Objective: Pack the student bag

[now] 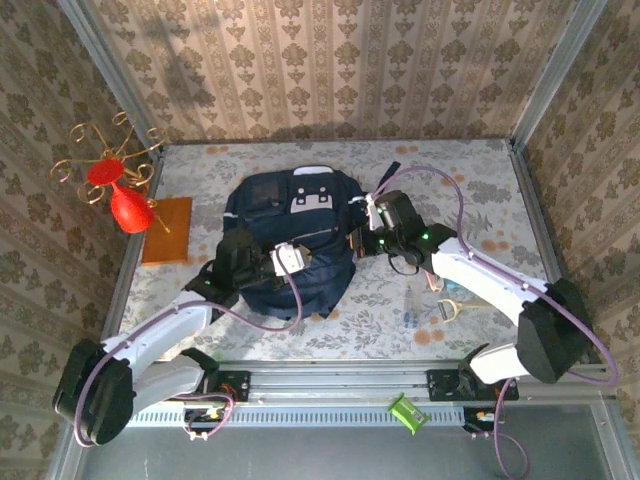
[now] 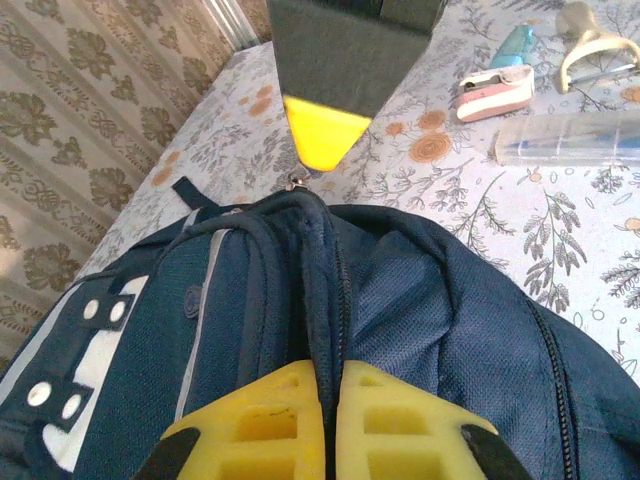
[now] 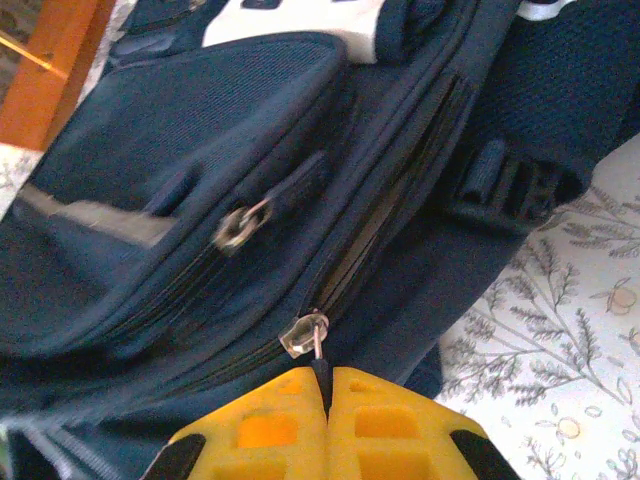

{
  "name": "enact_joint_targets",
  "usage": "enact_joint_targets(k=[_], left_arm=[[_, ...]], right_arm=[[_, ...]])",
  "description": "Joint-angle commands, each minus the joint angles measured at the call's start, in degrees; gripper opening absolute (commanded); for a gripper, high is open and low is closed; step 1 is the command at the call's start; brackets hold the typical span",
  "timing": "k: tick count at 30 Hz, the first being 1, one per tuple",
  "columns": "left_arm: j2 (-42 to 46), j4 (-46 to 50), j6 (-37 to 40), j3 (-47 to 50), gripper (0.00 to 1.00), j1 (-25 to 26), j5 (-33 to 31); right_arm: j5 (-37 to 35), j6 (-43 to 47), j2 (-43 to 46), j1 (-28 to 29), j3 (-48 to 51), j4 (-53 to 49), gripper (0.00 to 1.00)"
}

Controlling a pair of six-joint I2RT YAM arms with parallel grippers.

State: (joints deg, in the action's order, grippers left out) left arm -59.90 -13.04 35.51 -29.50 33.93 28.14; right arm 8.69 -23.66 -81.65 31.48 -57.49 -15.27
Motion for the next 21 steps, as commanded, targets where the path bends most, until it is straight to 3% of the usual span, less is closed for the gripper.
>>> enact_joint_targets(k=[1,10,15,21], left_arm=[[3.6,-4.7,-2.9,1.5,0.0,-3.1,1.0],[2.4,-6.7,-4.2,2.1,0.0,-3.9,5.3],[1.2,-7.6,-4.0,2.3,0.0,-4.6,6.2],[-0.3,-11.2,-5.5,2.4,0.0,-5.4,12.8]], right_arm=[[-13.6,0.9,-3.1,-5.4,-0.7,-4.2,0.0],[-13.2,1.2,-10.1,-6.5,-4.6,-1.3,0.0],[-14.1,0.7,-8.4,-7.2,-2.1,-0.7,0.0],[-14.8,0.9,-7.8,-10.1,-0.8,-0.4,0.0]])
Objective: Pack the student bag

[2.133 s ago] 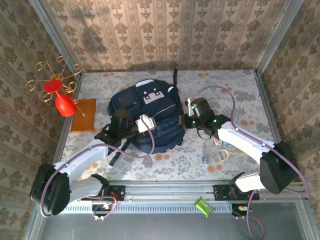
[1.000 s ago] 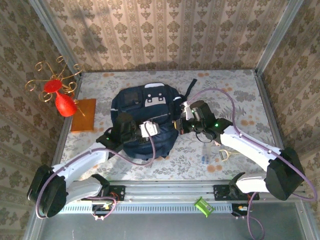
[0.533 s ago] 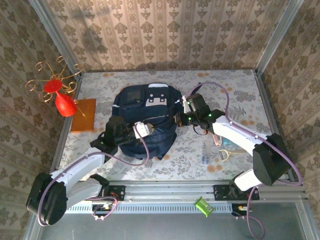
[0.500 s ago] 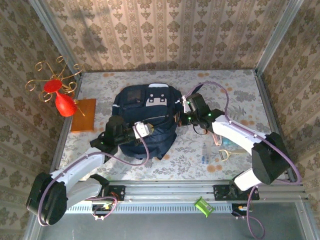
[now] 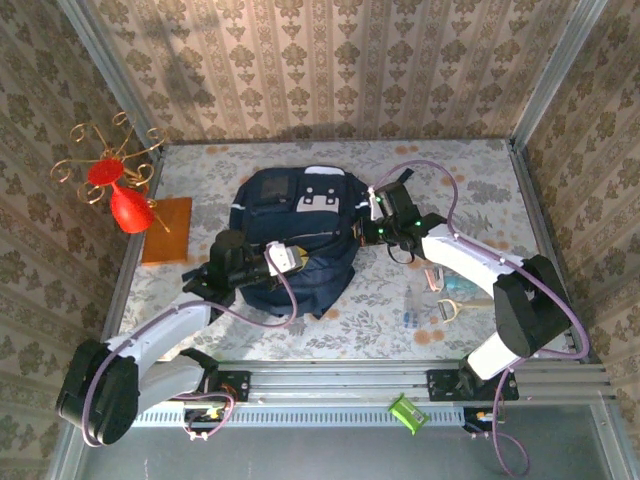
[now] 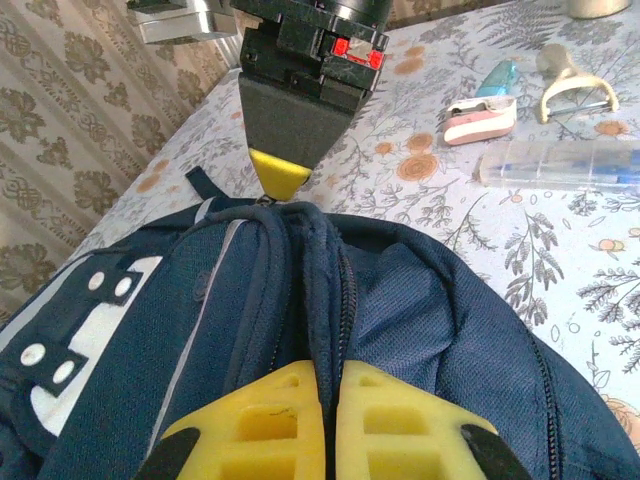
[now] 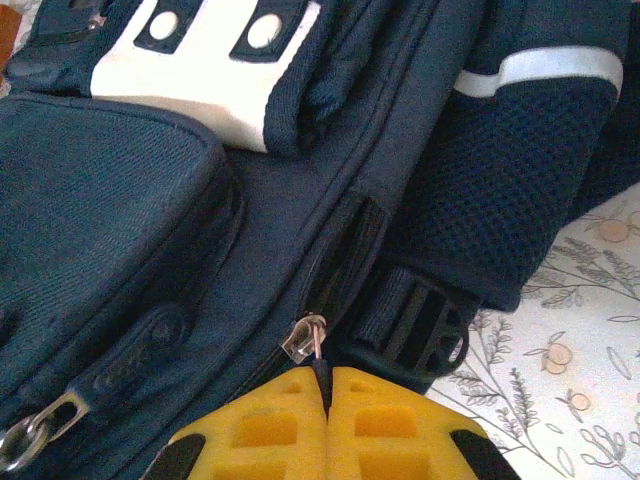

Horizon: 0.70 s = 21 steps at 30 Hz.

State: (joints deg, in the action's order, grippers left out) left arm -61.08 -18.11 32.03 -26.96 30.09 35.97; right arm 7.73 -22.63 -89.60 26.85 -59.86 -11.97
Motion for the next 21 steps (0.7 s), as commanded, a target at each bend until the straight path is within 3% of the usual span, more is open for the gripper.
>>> enact_joint_targets(k=[1,6,21], left_arm=[[0.9,-6.6,-2.0,0.0,0.0,-1.6,6.0],[0.8,-6.8,-1.9,0.2,0.0,-2.0,7.7],[-0.4,-9.4,-3.2,1.1,0.0,-5.7,7.9]], right_arm=[[-13.7,-0.2,-0.5,-5.9,1.3,-3.4,0.0],[-12.9,-0.4,-3.6,-7.4,-0.2,-2.6,0.0],[-13.5,0.7,-1.5,-10.9,2.3,-2.2,0.0]])
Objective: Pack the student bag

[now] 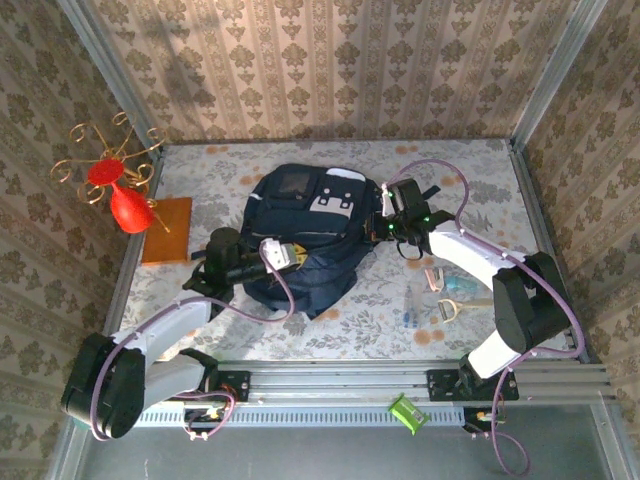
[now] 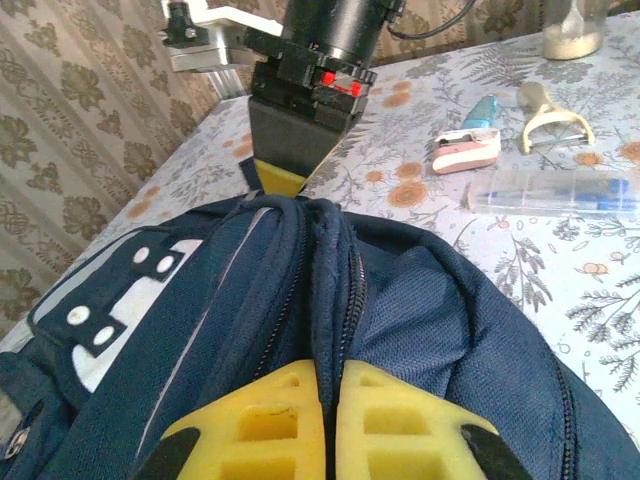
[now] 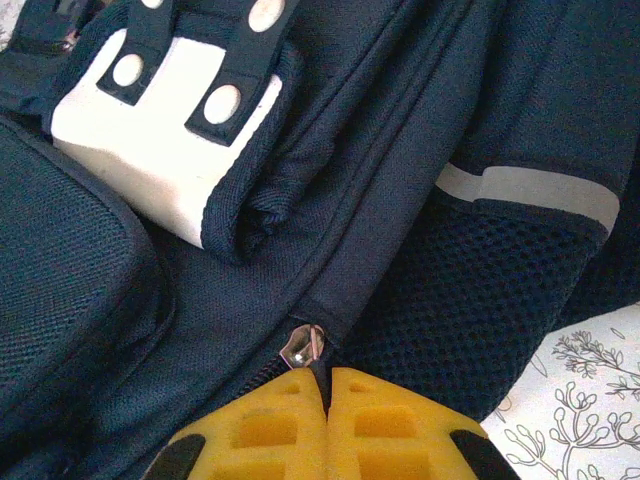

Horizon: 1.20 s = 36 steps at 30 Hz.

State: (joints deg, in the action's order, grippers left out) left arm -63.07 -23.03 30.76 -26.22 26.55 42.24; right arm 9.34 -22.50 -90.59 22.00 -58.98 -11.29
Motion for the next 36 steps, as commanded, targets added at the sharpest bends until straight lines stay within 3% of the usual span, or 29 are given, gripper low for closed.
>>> enact_joint_targets(k=[1,6,11,15,18,23,25,30,36], left_arm=[[1.6,-4.3,-1.9,0.4,0.0,-2.4,1.4],[-0.4,-2.2,-1.6,-0.7,0.0,-2.6,-4.7],[-3.1,0.7,-4.6,-3.2,0.21,-2.4,-17.1],[-2.3,3.3,-8.4,-3.6,0.45,-1.9,-17.4],[-0.3,3.2,-12.4,-2.8,0.57,-1.7,-16.9],[2.7,2.7,-23.3,-2.9,0.69,-0.8,-19.5],[3.4,5.6,-29.0,-4.3,0.7,-0.8,-24.3],[3.9,16.8,-41.5,-9.2,0.7,5.7,-37.3],[1.5,26.7,-51.2,-13.8,0.68,8.5,-43.2]], right_arm=[[-14.5,0.6,-0.4,-6.0,1.4,-2.6,0.0],[-9.7,0.7,4.7,-5.9,5.1,0.1,0.0],[1.4,-0.2,8.9,-3.9,10.0,5.9,0.0],[2.2,-2.9,10.4,0.5,13.7,9.3,0.0],[1.1,-4.3,10.4,4.0,15.0,10.8,0.0],[-0.1,-2.9,8.3,6.4,13.5,6.9,0.22],[-3.3,-1.2,9.4,6.4,12.8,3.8,0.3],[-8.0,1.5,16.3,6.4,11.4,-1.7,0.48],[0.8,-4.3,14.1,6.4,9.8,6.4,0.56]])
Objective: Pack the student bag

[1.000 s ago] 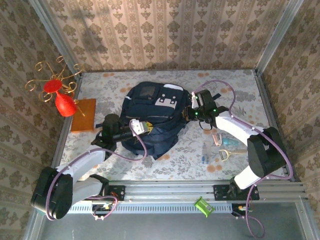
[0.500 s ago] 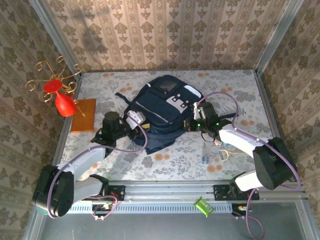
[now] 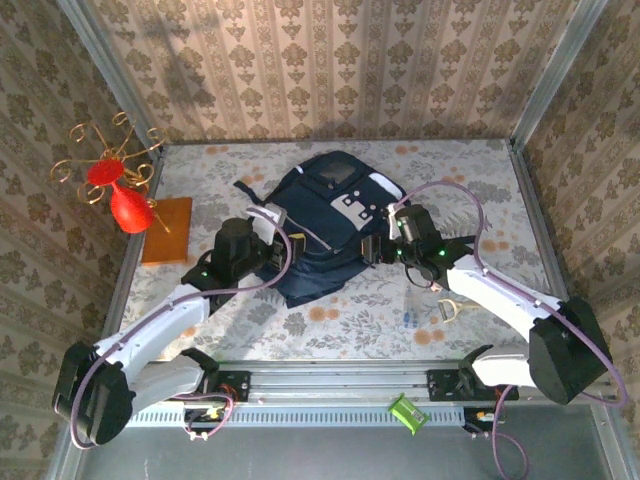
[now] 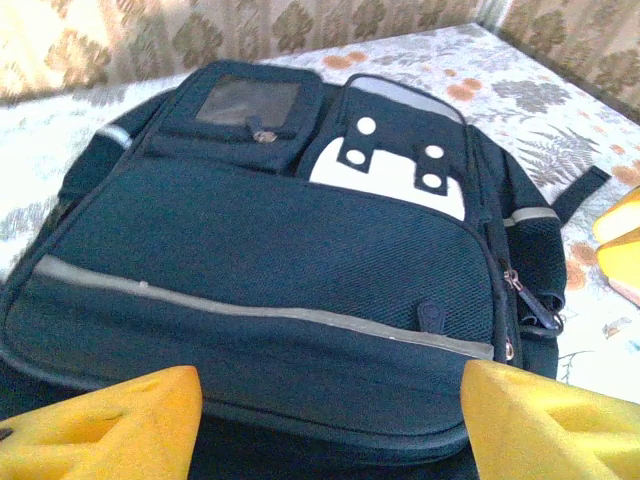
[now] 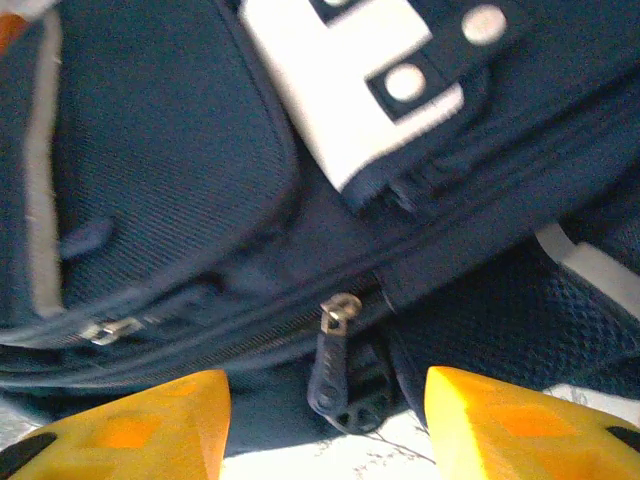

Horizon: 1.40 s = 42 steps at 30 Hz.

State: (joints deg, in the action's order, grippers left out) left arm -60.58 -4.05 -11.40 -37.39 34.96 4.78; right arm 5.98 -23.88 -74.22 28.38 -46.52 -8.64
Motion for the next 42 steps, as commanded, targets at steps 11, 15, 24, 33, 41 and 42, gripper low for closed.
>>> enact_joint_targets(k=[11,15,24,33,41,42], left_arm=[[-7.0,4.7,-18.5,-4.9,0.62,3.3,0.8],[-9.2,5.5,-18.4,-6.0,0.62,3.8,0.9],[-10.8,4.0,-22.2,-2.8,0.64,3.9,-0.5],[0.3,5.5,-23.5,1.8,0.66,6.7,-11.4],[5.0,8.5,-25.9,3.7,0.62,13.5,-16.3],[4.6,7.8,-26.2,3.7,0.61,14.5,-16.4]], right_arm=[[7.6,-13.8,-19.0,-1.1,-13.1,5.4,0.61],[9.8,-15.1,-22.1,-2.0,-14.2,6.6,0.61],[19.0,-23.1,-25.2,-2.0,-11.4,19.0,0.41],[16.1,-38.9,-22.4,-0.7,-6.2,35.5,0.03],[10.1,-49.9,-21.4,2.1,-3.4,48.6,0.0],[9.7,-51.2,-21.5,2.5,-3.3,50.2,0.0]])
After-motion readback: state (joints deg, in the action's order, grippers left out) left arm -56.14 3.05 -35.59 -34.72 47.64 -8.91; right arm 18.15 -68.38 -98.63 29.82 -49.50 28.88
